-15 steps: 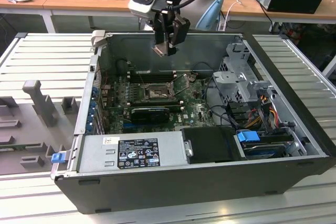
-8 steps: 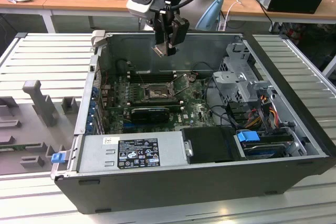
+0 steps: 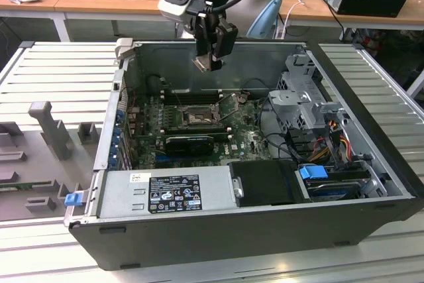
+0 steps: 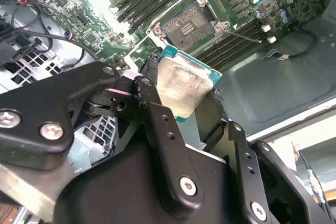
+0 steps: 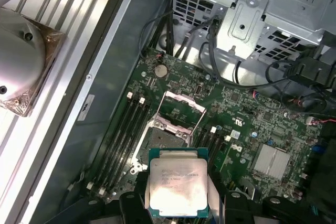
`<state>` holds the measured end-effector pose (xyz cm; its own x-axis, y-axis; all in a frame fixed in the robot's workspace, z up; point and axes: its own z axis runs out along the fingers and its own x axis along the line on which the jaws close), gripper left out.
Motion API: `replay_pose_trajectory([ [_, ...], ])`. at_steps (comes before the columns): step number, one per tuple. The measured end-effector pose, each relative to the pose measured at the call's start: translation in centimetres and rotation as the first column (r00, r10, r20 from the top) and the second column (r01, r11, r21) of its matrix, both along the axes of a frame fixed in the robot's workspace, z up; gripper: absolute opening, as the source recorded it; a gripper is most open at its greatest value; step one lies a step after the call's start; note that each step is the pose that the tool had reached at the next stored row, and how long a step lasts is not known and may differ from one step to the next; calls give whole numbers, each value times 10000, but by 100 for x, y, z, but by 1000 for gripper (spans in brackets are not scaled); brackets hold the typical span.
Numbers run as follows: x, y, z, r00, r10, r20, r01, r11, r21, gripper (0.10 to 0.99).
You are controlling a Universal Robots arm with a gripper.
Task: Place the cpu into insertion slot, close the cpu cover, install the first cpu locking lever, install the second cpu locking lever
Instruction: 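Place the cpu into insertion slot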
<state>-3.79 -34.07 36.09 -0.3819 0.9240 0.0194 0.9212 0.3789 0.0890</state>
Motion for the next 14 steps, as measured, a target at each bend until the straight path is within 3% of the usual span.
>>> replay_pose_trajectory([
  [14,0,0,-6,9980,-634,0,634,9980,0,529],
])
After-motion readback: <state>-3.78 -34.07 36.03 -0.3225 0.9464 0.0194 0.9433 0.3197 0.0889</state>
